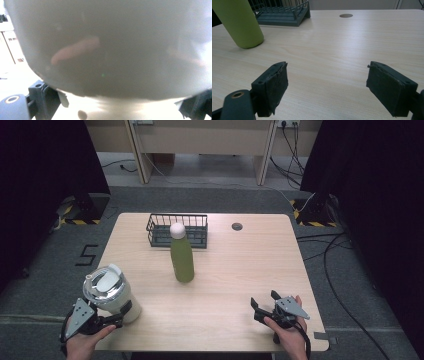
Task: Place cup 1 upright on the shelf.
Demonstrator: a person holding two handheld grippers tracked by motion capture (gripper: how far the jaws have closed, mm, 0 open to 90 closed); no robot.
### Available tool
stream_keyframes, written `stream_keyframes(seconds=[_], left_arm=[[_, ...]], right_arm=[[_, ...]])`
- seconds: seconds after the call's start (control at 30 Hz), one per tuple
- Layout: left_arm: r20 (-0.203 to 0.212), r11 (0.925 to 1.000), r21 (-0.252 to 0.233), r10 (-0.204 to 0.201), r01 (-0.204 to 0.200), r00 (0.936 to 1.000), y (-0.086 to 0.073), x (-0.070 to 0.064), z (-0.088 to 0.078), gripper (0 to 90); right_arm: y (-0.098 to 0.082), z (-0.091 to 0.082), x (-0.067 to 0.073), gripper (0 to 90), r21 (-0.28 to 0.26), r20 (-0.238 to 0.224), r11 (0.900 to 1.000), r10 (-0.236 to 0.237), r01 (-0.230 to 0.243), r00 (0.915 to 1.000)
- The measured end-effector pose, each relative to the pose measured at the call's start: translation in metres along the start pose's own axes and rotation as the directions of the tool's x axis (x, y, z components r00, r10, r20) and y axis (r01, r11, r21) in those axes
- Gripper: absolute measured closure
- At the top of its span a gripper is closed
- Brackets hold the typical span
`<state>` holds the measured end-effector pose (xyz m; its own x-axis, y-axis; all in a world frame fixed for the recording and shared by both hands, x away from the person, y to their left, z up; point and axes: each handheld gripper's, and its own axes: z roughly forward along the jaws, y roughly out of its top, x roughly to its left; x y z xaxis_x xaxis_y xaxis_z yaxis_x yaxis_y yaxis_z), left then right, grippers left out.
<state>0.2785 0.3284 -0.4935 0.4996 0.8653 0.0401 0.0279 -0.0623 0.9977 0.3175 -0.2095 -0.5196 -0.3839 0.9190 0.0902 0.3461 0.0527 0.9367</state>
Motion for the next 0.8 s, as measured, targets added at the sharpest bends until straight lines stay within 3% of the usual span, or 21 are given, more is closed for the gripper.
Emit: stream_keyframes(seconds=[0.37,0.77,0.8], left_arm=[[0.013,0.9993,-0.023,0.028,-0.028,0.9995,0.016,0.000,0.019,9.1],[-0.006,0.9982,-0.054,0.025,-0.025,0.9997,0.031,0.007,0.037,9.1],[-0.012,0.9972,-0.063,0.039,-0.040,0.9992,0.032,0.008,0.038,9.1]], right_arm=[[0.000,0.002,0.001,17.4,-0.002,0.000,1.000,0.003,-0.003,1.0000],[0.003,0.000,-0.001,17.6,-0.014,0.005,1.000,0.005,-0.005,1.0000],[0.003,0.001,-0.001,17.6,-0.015,0.004,1.000,0.005,-0.005,1.0000]])
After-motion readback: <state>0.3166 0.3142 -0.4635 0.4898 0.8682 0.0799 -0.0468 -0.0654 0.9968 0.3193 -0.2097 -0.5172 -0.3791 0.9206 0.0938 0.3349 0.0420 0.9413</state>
